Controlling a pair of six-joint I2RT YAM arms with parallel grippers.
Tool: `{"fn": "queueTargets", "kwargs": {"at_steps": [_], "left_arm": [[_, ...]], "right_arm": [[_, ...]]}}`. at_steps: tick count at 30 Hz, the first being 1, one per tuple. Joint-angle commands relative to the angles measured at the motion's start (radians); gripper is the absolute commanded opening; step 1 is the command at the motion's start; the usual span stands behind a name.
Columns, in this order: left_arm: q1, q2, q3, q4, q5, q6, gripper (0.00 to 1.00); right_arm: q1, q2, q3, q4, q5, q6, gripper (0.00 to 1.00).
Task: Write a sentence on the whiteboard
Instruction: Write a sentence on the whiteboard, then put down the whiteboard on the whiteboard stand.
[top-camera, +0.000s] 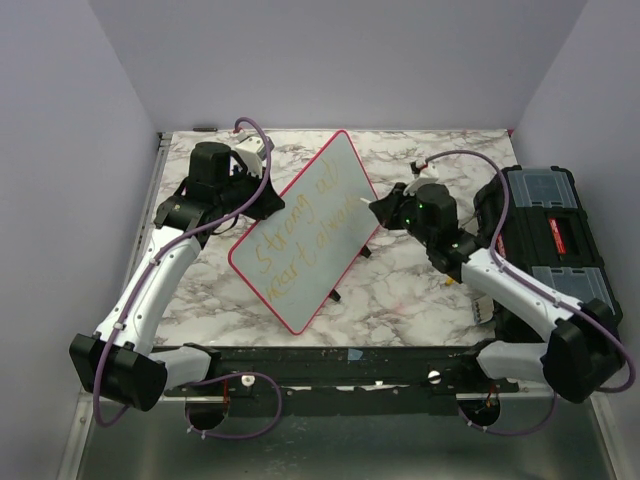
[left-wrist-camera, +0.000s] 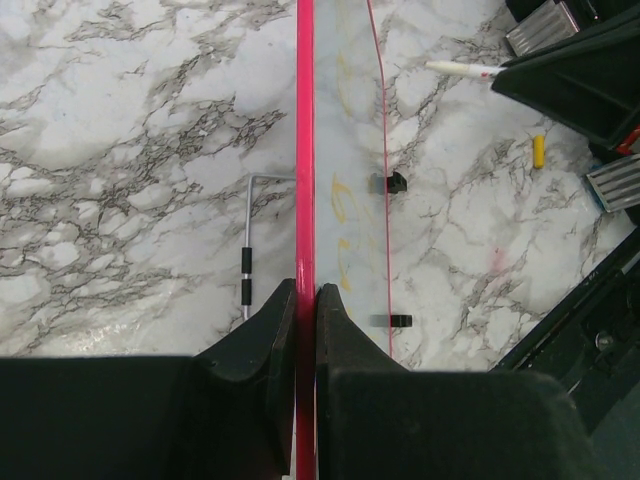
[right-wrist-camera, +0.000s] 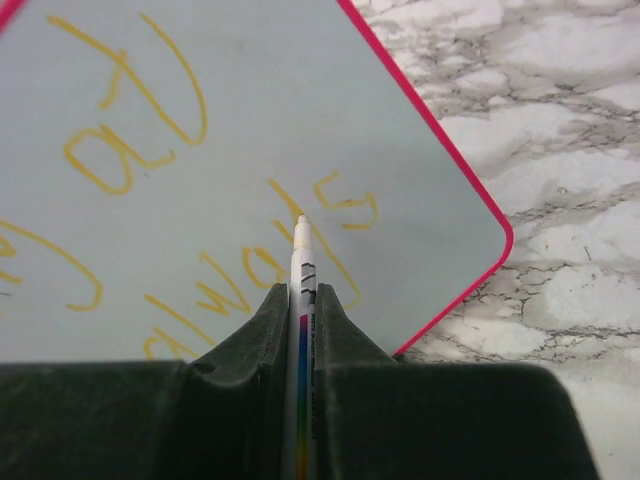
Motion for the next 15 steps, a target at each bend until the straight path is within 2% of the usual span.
{"fn": "queueTargets", "kwargs": {"at_steps": [1, 6, 15], "left_arm": [[-0.005, 0.002, 0.008, 0.003, -0.029, 0.078, 0.00], [-0.005, 0.008, 0.006, -0.005, -0.034, 0.076, 0.00], [-0.007, 0.092, 0.057, -0.098, -0.034, 0.071, 0.00]], "right_arm": [[0.005, -0.110, -0.027, -0.053, 0.130, 0.066, 0.01], [0.005, -0.195, -0.065, -0.082, 0.200, 0.107, 0.01], [0.005, -0.261, -0.110, -0.123, 0.201, 0.122, 0.01]]}}
